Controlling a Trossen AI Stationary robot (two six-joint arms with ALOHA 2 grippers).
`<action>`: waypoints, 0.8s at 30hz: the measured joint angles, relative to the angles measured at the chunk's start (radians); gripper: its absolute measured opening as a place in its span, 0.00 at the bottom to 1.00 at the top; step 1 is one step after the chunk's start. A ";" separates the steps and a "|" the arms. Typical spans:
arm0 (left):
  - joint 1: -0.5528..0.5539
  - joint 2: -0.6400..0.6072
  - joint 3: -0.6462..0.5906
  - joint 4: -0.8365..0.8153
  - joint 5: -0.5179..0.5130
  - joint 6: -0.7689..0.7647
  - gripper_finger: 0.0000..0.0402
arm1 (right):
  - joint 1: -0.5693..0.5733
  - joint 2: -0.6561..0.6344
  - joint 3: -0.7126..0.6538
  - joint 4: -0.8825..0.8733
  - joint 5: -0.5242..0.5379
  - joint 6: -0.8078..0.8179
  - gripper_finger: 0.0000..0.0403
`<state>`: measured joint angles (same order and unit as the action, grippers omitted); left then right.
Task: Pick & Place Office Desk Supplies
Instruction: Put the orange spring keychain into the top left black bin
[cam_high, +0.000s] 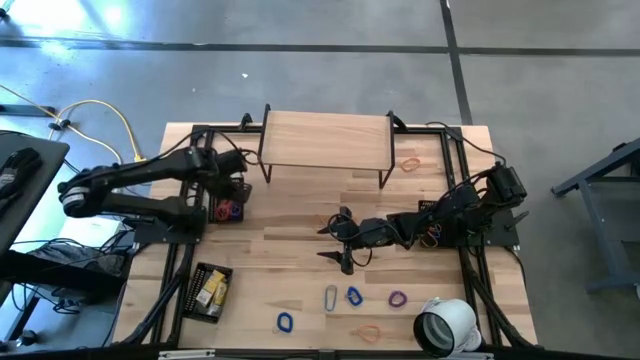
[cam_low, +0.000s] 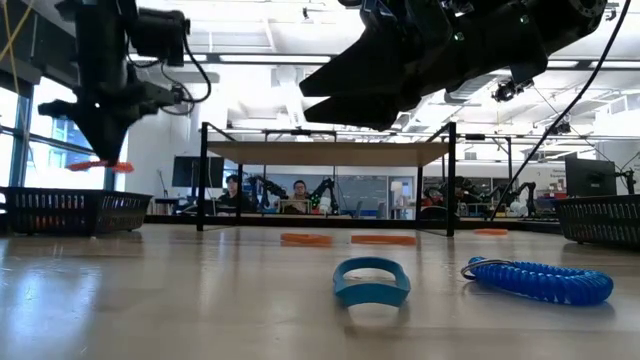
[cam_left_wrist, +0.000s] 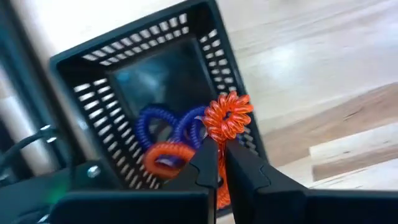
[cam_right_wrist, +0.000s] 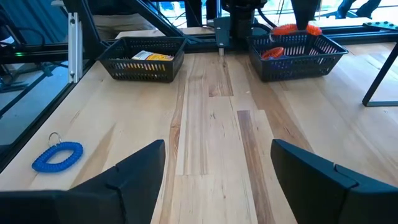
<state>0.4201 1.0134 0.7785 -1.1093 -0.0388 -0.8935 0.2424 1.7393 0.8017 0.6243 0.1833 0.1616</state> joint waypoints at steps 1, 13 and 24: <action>0.014 0.000 -0.009 0.014 0.010 0.009 0.02 | 0.000 0.000 0.000 0.000 0.000 0.000 0.70; 0.026 0.000 -0.021 0.012 0.016 0.055 0.07 | 0.000 0.000 0.000 0.000 0.000 -0.001 0.70; 0.045 0.000 -0.021 -0.049 -0.029 0.051 0.12 | 0.000 0.000 0.000 0.000 0.000 -0.001 0.70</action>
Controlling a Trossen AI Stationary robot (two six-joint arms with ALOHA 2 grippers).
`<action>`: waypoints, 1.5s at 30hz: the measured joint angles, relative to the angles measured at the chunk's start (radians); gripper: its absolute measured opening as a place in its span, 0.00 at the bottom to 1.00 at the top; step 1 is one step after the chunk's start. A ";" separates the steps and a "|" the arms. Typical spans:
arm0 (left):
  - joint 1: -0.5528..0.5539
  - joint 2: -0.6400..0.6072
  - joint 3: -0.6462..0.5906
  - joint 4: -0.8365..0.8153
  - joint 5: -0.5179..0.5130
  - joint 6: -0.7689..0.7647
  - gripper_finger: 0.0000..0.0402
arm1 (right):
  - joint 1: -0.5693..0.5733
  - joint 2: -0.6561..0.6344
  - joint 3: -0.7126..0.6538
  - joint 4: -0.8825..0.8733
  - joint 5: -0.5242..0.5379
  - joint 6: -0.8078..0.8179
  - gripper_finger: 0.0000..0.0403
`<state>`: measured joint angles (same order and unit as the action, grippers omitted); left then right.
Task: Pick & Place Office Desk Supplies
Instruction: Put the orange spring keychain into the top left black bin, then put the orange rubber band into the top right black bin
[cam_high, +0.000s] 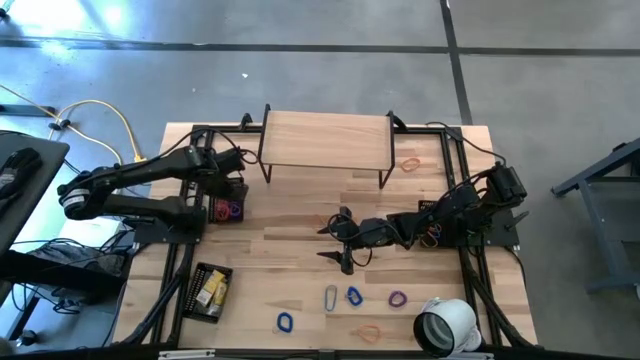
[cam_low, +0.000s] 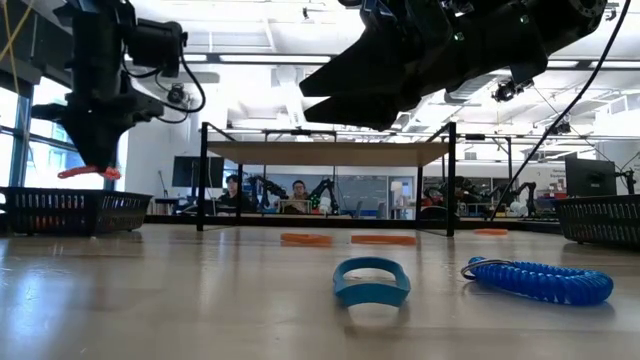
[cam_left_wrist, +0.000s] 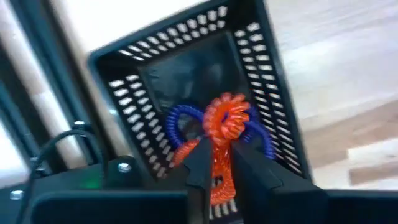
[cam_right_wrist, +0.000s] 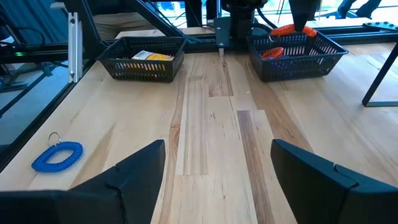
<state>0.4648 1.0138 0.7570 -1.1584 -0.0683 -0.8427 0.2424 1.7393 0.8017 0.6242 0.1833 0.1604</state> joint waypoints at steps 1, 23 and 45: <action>0.000 0.000 0.000 -0.005 -0.013 0.000 0.14 | 0.000 0.000 0.000 0.000 0.000 0.000 0.70; -0.044 -0.044 0.063 -0.045 0.050 -0.020 0.43 | 0.000 0.000 0.000 -0.010 0.000 -0.009 0.70; -1.083 0.089 0.077 0.346 -0.464 -0.336 0.43 | 0.143 -0.196 0.000 -0.377 0.347 -0.034 0.70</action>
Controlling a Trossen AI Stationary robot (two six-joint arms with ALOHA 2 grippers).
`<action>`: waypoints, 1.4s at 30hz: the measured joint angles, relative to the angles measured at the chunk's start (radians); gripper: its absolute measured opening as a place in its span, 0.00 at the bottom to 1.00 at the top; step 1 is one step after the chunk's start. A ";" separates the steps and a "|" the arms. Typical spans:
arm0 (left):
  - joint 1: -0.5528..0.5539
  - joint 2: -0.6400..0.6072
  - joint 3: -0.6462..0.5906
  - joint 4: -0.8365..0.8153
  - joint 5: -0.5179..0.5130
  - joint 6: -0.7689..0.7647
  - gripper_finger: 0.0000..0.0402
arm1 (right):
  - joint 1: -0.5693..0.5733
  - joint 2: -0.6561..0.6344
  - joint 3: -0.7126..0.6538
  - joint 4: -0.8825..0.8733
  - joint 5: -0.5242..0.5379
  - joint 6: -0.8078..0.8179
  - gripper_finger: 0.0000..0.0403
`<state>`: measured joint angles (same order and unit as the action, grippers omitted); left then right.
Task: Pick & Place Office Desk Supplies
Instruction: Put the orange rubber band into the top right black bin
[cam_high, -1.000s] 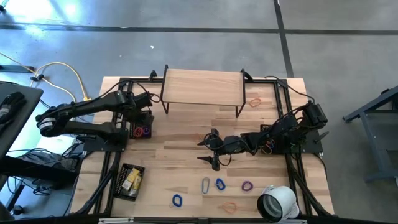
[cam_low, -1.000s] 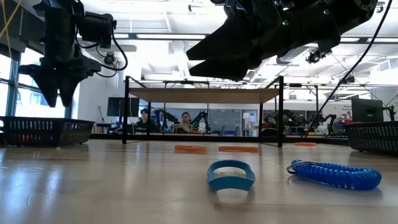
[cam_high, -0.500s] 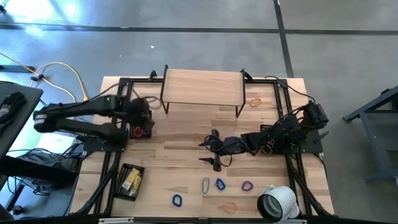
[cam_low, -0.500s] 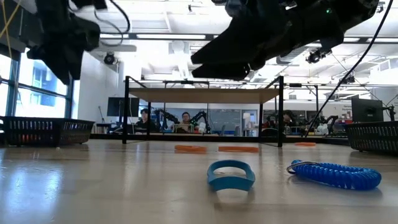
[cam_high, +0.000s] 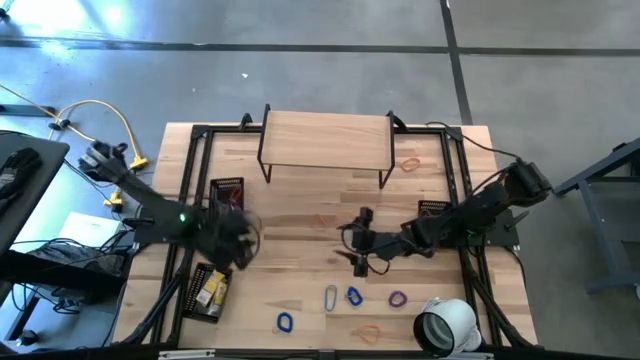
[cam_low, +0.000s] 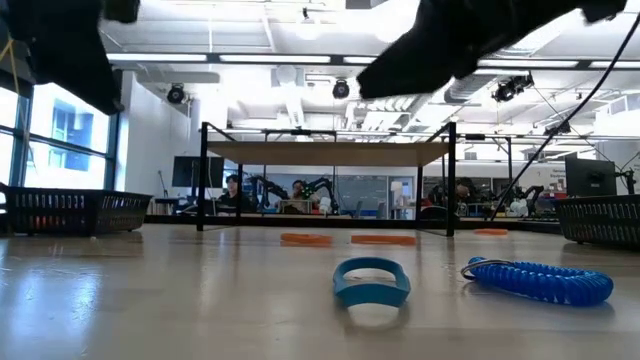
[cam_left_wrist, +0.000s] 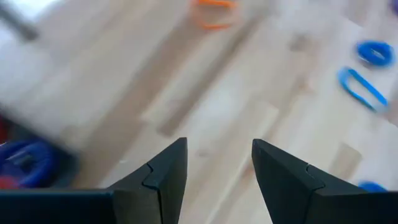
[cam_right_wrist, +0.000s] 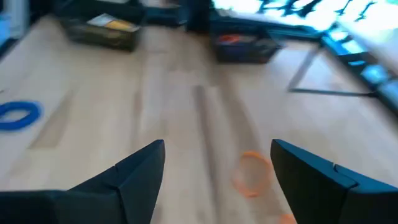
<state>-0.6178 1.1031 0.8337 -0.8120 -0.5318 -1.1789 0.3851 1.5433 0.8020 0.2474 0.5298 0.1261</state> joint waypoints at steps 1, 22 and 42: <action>-0.026 0.030 0.000 0.041 -0.012 0.021 0.43 | 0.004 -0.016 0.001 -0.029 0.038 0.000 0.70; -0.068 0.370 0.000 0.479 -0.064 0.223 0.43 | -0.122 -0.058 0.103 -0.419 -0.147 0.148 0.70; -0.075 0.370 0.000 0.488 -0.059 0.249 0.43 | -0.282 0.232 0.141 -0.463 -0.321 0.022 0.70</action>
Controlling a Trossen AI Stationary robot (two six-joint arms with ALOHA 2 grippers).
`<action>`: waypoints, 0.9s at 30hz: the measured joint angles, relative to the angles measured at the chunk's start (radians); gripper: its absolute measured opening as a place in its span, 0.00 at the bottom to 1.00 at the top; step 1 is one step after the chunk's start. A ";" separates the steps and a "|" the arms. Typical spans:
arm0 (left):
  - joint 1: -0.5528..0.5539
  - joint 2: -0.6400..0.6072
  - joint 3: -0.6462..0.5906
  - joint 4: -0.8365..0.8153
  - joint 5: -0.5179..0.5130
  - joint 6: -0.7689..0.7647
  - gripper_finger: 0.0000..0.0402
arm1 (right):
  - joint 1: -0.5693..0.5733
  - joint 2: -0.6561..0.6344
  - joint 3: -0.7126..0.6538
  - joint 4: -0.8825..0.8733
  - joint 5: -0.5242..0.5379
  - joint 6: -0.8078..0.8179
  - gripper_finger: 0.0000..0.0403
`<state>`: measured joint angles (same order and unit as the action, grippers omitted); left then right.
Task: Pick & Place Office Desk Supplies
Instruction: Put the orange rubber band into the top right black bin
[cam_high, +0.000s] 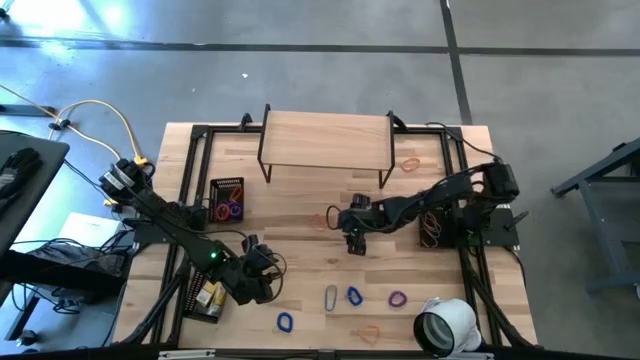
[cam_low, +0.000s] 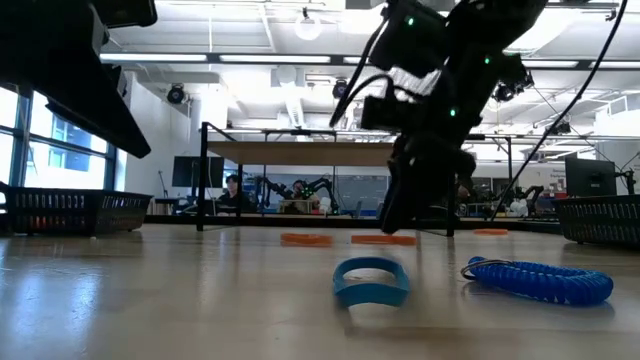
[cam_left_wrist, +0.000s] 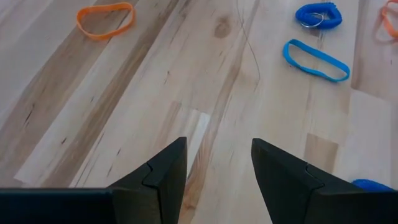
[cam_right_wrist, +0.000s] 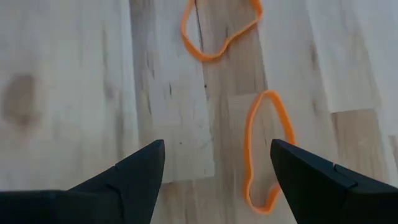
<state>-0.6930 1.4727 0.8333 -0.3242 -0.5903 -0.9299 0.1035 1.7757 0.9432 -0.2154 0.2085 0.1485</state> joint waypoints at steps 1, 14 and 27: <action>0.000 0.000 0.000 0.000 0.000 0.000 0.43 | -0.001 0.009 0.000 0.000 0.001 -0.009 0.70; 0.001 0.000 0.000 0.004 -0.001 0.014 0.43 | -0.101 0.044 0.001 0.010 -0.150 0.109 0.69; 0.001 0.003 0.000 0.004 -0.002 0.016 0.43 | -0.121 0.063 -0.022 0.001 -0.077 0.015 0.40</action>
<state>-0.6922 1.4755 0.8333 -0.3202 -0.5919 -0.9134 -0.0177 1.8391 0.9211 -0.2148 0.1311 0.1638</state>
